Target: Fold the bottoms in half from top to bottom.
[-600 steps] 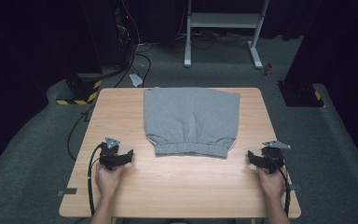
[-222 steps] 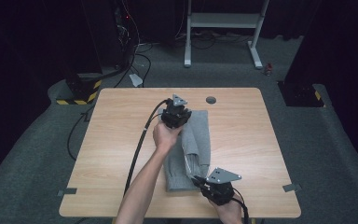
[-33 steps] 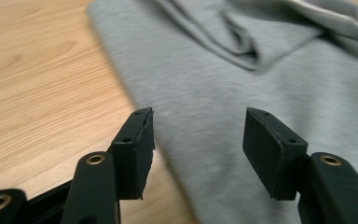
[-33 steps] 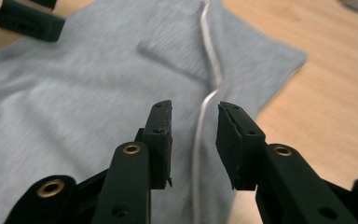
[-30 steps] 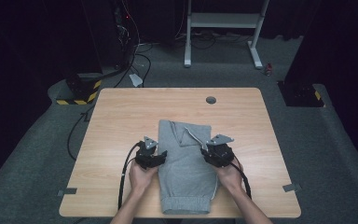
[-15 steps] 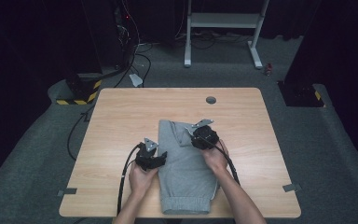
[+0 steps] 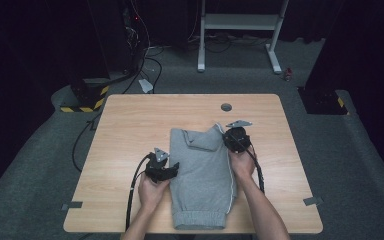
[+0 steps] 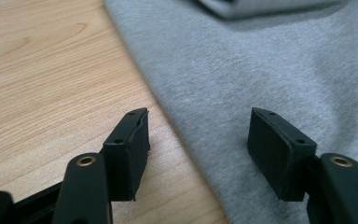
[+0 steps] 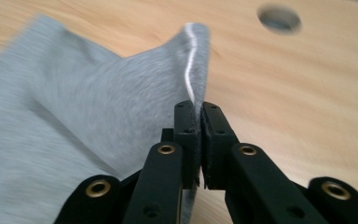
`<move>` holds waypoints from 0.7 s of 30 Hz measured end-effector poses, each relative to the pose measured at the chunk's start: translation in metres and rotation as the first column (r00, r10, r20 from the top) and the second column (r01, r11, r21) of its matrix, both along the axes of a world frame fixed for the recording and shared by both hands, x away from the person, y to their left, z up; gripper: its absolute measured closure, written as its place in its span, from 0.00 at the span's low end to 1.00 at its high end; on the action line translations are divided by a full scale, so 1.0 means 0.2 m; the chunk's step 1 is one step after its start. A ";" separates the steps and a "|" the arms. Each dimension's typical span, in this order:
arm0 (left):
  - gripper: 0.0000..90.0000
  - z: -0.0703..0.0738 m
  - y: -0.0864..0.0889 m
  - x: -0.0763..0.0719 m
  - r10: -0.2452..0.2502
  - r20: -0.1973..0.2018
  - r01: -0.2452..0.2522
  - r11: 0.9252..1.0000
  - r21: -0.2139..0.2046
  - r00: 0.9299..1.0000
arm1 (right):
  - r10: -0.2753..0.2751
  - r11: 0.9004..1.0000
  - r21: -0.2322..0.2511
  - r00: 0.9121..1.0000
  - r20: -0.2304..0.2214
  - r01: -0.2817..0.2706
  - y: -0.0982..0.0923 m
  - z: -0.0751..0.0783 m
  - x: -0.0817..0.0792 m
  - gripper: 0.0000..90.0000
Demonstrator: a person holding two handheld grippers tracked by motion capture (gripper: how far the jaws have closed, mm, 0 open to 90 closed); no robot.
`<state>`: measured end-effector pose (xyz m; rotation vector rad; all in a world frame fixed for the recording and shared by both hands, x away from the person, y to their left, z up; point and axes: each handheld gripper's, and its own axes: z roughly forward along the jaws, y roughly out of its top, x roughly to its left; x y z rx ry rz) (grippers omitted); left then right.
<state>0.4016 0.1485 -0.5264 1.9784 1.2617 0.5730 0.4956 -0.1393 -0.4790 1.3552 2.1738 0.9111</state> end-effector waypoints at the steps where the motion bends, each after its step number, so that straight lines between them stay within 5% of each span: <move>1: 0.43 0.00 0.00 0.00 0.000 0.000 0.000 1.000 0.000 1.000 | -0.018 1.000 -0.001 1.000 -0.026 0.018 -0.02 -0.02 0.01 0.87; 3: 0.44 0.00 0.00 0.00 -0.003 -0.001 0.003 1.000 -0.004 1.000 | -0.039 0.999 -0.007 0.997 -0.071 0.039 -0.04 -0.06 0.02 0.79; 9: 0.53 0.00 -0.01 0.00 -0.011 0.000 0.011 1.000 -0.013 1.000 | -0.028 1.000 0.012 0.997 -0.068 0.029 -0.08 -0.08 -0.03 0.74; 12: 0.61 0.00 -0.02 0.01 -0.023 -0.003 0.023 0.999 -0.033 1.000 | 0.009 1.000 0.013 0.998 -0.069 -0.008 -0.08 -0.09 -0.05 0.79; 14: 0.65 0.01 -0.03 0.03 -0.016 -0.013 0.016 0.999 -0.041 1.000 | 0.033 0.999 0.007 0.996 -0.081 -0.032 -0.07 -0.10 -0.05 0.92; 17: 0.84 0.02 -0.04 0.05 -0.028 -0.032 0.027 0.999 -0.039 0.999 | 0.035 0.999 -0.008 0.998 -0.057 -0.036 -0.07 -0.09 -0.06 0.98; 21: 0.95 0.05 -0.05 0.04 -0.039 -0.053 0.041 0.999 0.025 0.998 | 0.007 1.000 -0.020 0.999 -0.038 -0.008 -0.13 -0.08 -0.07 0.98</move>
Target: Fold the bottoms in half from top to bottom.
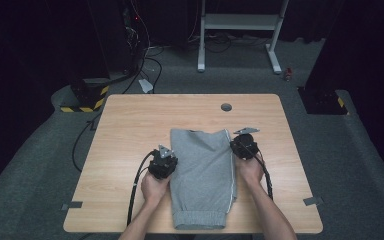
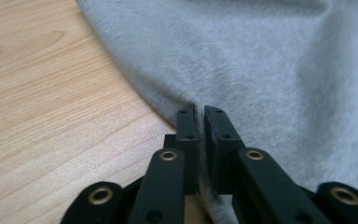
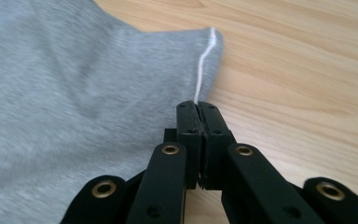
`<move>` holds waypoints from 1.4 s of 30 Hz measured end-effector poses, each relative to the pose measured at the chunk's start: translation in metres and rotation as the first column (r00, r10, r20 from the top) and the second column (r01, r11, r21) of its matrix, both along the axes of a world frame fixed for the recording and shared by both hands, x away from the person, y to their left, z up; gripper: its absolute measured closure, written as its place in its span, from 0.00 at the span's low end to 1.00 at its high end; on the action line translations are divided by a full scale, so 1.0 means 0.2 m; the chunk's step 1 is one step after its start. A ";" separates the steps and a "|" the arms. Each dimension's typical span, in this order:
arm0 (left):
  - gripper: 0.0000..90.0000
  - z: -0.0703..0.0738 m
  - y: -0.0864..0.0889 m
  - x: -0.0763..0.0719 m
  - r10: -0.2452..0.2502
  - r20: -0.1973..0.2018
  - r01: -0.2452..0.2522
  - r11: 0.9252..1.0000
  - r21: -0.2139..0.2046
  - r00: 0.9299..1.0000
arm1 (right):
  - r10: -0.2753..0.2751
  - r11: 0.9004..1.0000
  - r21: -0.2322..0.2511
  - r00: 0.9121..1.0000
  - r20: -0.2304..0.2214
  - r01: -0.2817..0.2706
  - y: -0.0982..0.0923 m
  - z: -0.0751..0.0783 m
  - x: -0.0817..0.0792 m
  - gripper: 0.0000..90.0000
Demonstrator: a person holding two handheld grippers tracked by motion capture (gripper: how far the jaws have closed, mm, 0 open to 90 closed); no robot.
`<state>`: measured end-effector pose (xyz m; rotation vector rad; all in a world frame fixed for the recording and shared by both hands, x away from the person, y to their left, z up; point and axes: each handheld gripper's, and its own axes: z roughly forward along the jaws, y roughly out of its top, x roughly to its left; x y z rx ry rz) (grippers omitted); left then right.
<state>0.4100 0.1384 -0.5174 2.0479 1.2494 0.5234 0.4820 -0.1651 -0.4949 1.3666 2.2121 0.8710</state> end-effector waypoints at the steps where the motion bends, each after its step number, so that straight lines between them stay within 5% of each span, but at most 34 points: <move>1: 0.95 0.01 0.01 0.00 0.003 -0.006 -0.003 1.000 0.002 1.000 | 0.002 1.000 -0.002 1.000 -0.005 -0.002 -0.01 -0.01 0.00 0.97; 4: 0.92 0.02 0.03 0.00 0.024 0.014 -0.024 1.000 -0.021 1.000 | -0.030 0.999 -0.016 0.999 -0.009 0.030 -0.02 -0.02 0.00 0.81; 6: 0.79 0.04 0.04 0.02 0.036 0.045 -0.033 0.997 -0.068 0.998 | -0.031 0.999 0.013 0.999 0.013 0.031 -0.03 -0.01 -0.02 0.78; 10: 0.70 0.02 -0.01 0.11 0.025 0.003 -0.025 0.999 -0.040 1.000 | 0.048 0.999 0.020 0.998 0.031 -0.049 0.04 0.00 -0.05 0.77; 15: 0.88 0.01 -0.03 0.14 0.014 -0.010 -0.013 1.000 0.014 1.000 | 0.082 0.995 -0.046 0.996 -0.030 -0.083 0.09 -0.06 -0.05 0.93; 18: 0.97 0.02 -0.03 0.09 -0.015 -0.019 0.016 0.998 0.054 1.000 | 0.100 0.993 -0.066 0.995 -0.025 -0.101 0.08 -0.07 -0.08 0.98; 23: 0.97 0.04 -0.01 0.00 -0.074 -0.054 0.076 0.997 0.034 0.996 | 0.145 0.987 -0.068 0.989 -0.040 -0.148 0.04 -0.06 -0.16 0.99; 27: 0.78 0.09 0.01 0.05 -0.030 -0.010 0.030 0.999 -0.020 0.999 | 0.135 0.991 -0.010 0.991 -0.007 -0.135 0.01 -0.02 -0.16 0.89; 33: 0.64 0.07 -0.03 0.19 0.024 -0.024 -0.023 0.999 0.029 0.999 | 0.072 0.997 0.028 0.997 -0.005 -0.072 0.04 0.02 -0.05 0.76; 39: 0.85 0.03 -0.03 0.26 0.039 -0.054 -0.037 0.999 0.025 0.998 | 0.002 1.000 0.008 0.999 -0.045 -0.002 0.07 -0.03 0.04 0.75; 42: 0.97 0.04 -0.02 0.27 0.038 -0.063 -0.036 0.999 0.027 0.997 | 0.019 1.000 -0.021 0.997 -0.072 -0.020 0.09 -0.05 0.06 0.93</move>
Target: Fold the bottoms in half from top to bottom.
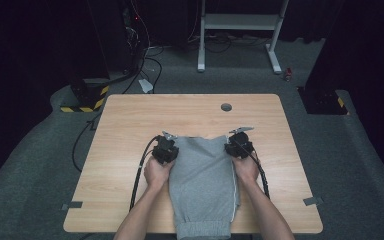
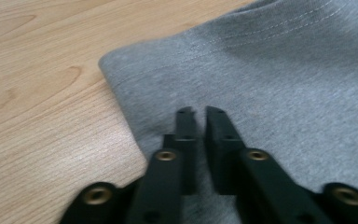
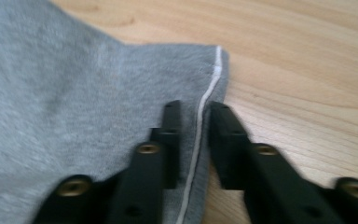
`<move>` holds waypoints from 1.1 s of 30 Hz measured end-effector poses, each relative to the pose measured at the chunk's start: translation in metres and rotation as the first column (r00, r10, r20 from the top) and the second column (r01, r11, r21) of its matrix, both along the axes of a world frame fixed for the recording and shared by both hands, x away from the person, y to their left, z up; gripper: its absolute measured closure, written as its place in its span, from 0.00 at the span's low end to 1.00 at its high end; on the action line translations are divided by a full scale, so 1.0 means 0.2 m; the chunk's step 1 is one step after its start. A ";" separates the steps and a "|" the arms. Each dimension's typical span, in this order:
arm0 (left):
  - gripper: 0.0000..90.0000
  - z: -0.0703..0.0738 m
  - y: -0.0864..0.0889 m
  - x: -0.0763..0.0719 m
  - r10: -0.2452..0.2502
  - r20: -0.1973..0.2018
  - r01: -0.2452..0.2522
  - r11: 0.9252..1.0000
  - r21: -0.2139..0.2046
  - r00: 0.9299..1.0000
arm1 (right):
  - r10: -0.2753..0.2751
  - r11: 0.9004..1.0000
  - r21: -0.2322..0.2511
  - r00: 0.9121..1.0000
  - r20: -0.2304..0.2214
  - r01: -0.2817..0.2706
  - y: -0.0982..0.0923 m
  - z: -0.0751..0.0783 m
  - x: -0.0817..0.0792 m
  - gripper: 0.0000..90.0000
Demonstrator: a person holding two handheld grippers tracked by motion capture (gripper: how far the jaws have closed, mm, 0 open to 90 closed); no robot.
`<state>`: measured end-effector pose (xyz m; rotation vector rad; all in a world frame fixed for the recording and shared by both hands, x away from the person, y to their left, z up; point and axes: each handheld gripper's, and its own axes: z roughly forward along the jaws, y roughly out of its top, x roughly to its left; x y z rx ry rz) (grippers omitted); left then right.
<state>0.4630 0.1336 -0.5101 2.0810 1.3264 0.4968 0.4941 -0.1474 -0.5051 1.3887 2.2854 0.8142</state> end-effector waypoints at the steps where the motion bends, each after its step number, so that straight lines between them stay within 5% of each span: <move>1: 0.98 0.00 0.00 0.00 0.000 0.000 0.000 1.000 0.000 1.000 | 0.000 1.000 0.000 1.000 0.000 0.000 0.00 0.00 0.00 0.93; 4: 0.99 0.02 0.02 -0.01 -0.001 0.028 0.000 1.000 0.029 1.000 | 0.004 1.000 -0.014 0.998 0.058 -0.003 0.00 0.04 -0.02 0.96; 6: 0.99 0.05 0.03 -0.03 0.002 0.058 -0.004 1.000 0.024 0.998 | 0.006 1.000 -0.014 0.997 0.079 -0.005 -0.01 0.06 -0.03 0.96; 7: 0.99 0.08 0.05 -0.04 0.012 0.086 -0.013 1.000 0.010 0.996 | 0.005 1.000 -0.006 0.991 0.135 -0.004 -0.03 0.11 -0.05 0.96; 9: 0.99 0.08 0.07 -0.03 0.027 0.083 -0.028 1.000 0.007 0.996 | 0.000 1.000 0.001 0.987 0.158 0.000 -0.05 0.13 -0.06 0.96; 12: 0.96 0.03 0.09 0.00 0.064 0.046 -0.065 0.997 0.037 0.997 | -0.018 1.000 -0.012 0.995 0.098 0.019 -0.05 0.08 -0.02 0.91; 14: 0.79 0.02 0.09 0.00 0.074 0.032 -0.075 0.997 0.023 0.997 | -0.042 0.999 -0.018 0.997 0.068 0.043 -0.05 0.03 -0.01 0.80; 16: 0.70 0.04 0.08 -0.04 0.059 0.071 -0.059 0.998 -0.003 0.996 | -0.044 0.999 0.019 0.995 0.086 0.042 -0.05 0.03 -0.03 0.75; 18: 0.67 0.06 0.06 -0.09 0.023 0.088 -0.021 0.999 -0.025 0.996 | -0.024 0.998 0.059 0.992 0.123 0.016 -0.05 0.07 -0.09 0.75; 21: 0.67 0.05 0.03 -0.12 -0.013 0.083 0.012 1.000 0.007 0.996 | 0.026 0.996 0.077 0.991 0.133 -0.037 -0.04 0.09 -0.15 0.75; 24: 0.68 -0.01 0.00 -0.12 -0.030 0.061 0.026 0.997 0.068 0.998 | 0.119 0.991 0.042 0.988 0.098 -0.123 0.01 0.06 -0.23 0.76; 25: 0.68 -0.01 0.00 -0.12 -0.030 0.061 0.026 0.997 0.068 0.998 | 0.119 0.991 0.042 0.988 0.098 -0.123 0.01 0.06 -0.23 0.76; 26: 0.68 -0.03 0.01 -0.10 -0.012 0.075 0.008 0.999 0.049 0.997 | 0.125 0.992 -0.007 0.989 0.083 -0.125 0.01 0.02 -0.25 0.76; 29: 0.65 -0.03 0.02 -0.04 0.004 0.101 -0.013 0.996 0.088 0.995 | 0.098 0.994 -0.049 0.992 0.076 -0.094 -0.03 -0.03 -0.23 0.73; 33: 0.56 0.00 0.00 0.02 0.026 0.038 -0.028 0.998 0.065 0.999 | 0.010 0.999 -0.032 0.998 0.064 -0.008 -0.08 -0.01 -0.20 0.66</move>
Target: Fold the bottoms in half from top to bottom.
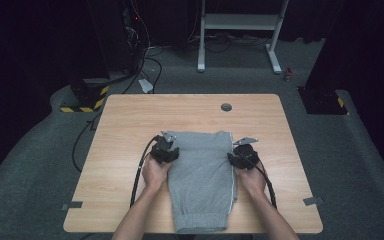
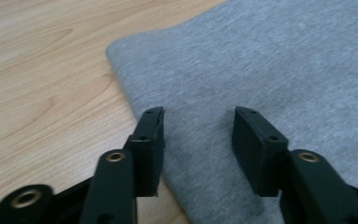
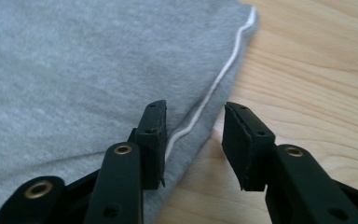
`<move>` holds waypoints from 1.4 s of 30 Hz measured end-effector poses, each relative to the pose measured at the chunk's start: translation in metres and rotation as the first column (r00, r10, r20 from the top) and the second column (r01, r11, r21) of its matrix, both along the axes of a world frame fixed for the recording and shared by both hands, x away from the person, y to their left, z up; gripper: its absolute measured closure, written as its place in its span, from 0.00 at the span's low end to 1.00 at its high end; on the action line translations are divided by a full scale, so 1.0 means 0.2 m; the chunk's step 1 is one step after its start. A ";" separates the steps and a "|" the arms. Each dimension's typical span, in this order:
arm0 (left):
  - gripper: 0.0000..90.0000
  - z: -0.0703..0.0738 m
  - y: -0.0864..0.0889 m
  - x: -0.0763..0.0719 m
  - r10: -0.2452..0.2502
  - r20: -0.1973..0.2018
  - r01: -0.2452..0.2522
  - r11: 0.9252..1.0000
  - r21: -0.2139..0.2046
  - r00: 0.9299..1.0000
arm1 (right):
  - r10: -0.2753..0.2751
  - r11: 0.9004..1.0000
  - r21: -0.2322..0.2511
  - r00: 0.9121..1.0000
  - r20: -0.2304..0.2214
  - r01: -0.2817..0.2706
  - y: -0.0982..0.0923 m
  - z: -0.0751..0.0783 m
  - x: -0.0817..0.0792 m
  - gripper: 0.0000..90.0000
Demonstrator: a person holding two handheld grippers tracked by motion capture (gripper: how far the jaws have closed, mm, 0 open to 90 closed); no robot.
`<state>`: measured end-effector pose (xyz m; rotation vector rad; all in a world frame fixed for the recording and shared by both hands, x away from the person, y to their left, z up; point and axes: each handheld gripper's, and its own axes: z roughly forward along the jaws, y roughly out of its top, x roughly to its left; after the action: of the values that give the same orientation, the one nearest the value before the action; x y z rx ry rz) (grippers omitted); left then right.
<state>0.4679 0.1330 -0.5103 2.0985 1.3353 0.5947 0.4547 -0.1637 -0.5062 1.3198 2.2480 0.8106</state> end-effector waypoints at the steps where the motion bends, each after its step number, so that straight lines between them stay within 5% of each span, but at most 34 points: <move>1: 0.54 0.01 0.00 -0.01 -0.004 -0.001 0.004 0.999 -0.034 1.000 | -0.006 1.000 0.006 1.000 0.012 0.006 0.00 0.02 -0.01 0.65; 2: 0.53 0.01 0.00 -0.01 -0.004 -0.001 0.004 0.999 -0.034 1.000 | -0.006 1.000 0.006 1.000 0.012 0.006 0.00 0.02 -0.01 0.65; 5: 0.52 0.08 0.00 -0.13 -0.077 0.022 0.079 0.989 -0.121 0.997 | 0.048 0.998 0.047 0.998 0.047 -0.051 0.01 0.09 -0.09 0.64; 10: 0.52 0.08 -0.02 -0.25 -0.144 0.007 0.143 0.981 -0.128 0.990 | 0.132 0.985 0.106 0.991 0.028 -0.134 0.05 0.07 -0.17 0.65; 13: 0.53 0.02 -0.05 -0.25 -0.141 -0.028 0.138 0.987 -0.078 0.990 | 0.151 0.986 0.071 0.989 -0.006 -0.150 0.09 0.01 -0.18 0.66; 16: 0.53 -0.02 -0.03 -0.23 -0.120 -0.017 0.117 0.989 -0.092 0.993 | 0.150 0.987 0.058 0.989 -0.016 -0.149 0.10 -0.02 -0.16 0.66; 20: 0.54 -0.03 -0.03 -0.16 -0.105 0.012 0.106 0.993 -0.053 0.994 | 0.135 0.990 0.048 0.991 -0.004 -0.135 0.08 -0.03 -0.12 0.66; 26: 0.50 0.00 -0.05 -0.07 -0.055 -0.017 0.054 0.996 -0.068 0.998 | 0.084 0.996 0.014 0.996 -0.005 -0.084 0.12 0.00 -0.02 0.62; 29: 0.50 0.03 -0.05 -0.15 -0.090 0.011 0.091 0.991 -0.099 0.996 | 0.100 0.992 0.072 0.995 0.031 -0.102 0.09 0.04 -0.09 0.62; 34: 0.50 0.03 -0.02 -0.32 -0.130 0.023 0.132 0.985 -0.112 0.991 | 0.148 0.986 0.080 0.989 0.021 -0.149 0.09 0.04 -0.20 0.61; 38: 0.50 0.00 -0.02 -0.35 -0.133 0.005 0.133 0.989 -0.062 0.991 | 0.165 0.983 0.080 0.986 0.013 -0.165 0.10 0.02 -0.24 0.61; 42: 0.49 -0.02 0.00 -0.35 -0.122 -0.001 0.121 0.989 -0.084 0.993 | 0.161 0.986 0.053 0.987 0.007 -0.161 0.11 -0.02 -0.25 0.58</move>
<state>0.3979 0.1327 -0.5153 2.0973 1.2047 0.4728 0.4056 -0.1413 -0.5109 1.1697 2.3691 0.9331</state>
